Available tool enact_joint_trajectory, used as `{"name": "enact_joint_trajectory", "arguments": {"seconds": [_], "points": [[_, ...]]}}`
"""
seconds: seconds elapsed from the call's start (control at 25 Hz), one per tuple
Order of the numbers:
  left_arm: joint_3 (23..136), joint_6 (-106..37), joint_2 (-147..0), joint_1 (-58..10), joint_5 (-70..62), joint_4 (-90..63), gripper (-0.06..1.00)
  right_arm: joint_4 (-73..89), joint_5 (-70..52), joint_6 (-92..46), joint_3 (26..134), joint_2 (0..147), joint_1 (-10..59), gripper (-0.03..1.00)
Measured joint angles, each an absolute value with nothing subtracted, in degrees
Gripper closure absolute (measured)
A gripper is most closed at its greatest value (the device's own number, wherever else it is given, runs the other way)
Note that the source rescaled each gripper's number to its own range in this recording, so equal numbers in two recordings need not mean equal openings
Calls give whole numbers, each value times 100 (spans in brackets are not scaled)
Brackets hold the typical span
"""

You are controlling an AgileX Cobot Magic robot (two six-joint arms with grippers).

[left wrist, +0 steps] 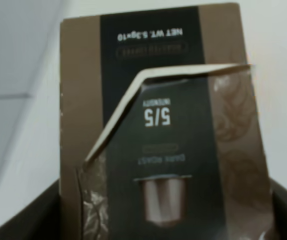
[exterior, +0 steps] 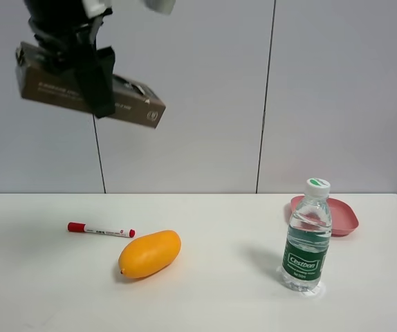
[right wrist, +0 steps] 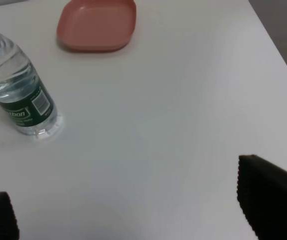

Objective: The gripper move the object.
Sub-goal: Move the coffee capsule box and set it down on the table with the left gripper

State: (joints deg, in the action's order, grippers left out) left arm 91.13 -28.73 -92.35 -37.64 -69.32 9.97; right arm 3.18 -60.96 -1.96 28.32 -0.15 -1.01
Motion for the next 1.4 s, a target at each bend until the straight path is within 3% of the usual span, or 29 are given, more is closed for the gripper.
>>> {"name": "enact_joint_trajectory", "arguments": {"seconds": [0.32,0.56,1.04,1.4], "points": [[6707,-4633,-8535,-3764,-5385,54,94,318,-6096,-196,2832,-15,-101,-3],[5533,-5633,-8444,-3717,-4147,-171,94,318,-6096,-196,2832,-15,-101,-3],[4421,-6781,-8444,-3305,-2510,-402,94,318,-6096,-196,2832,-15,-101,-3],[4051,-8362,-8444,-3305,-2083,-1923,94,318,-6096,-196,2832,-15,-101,-3]]}}
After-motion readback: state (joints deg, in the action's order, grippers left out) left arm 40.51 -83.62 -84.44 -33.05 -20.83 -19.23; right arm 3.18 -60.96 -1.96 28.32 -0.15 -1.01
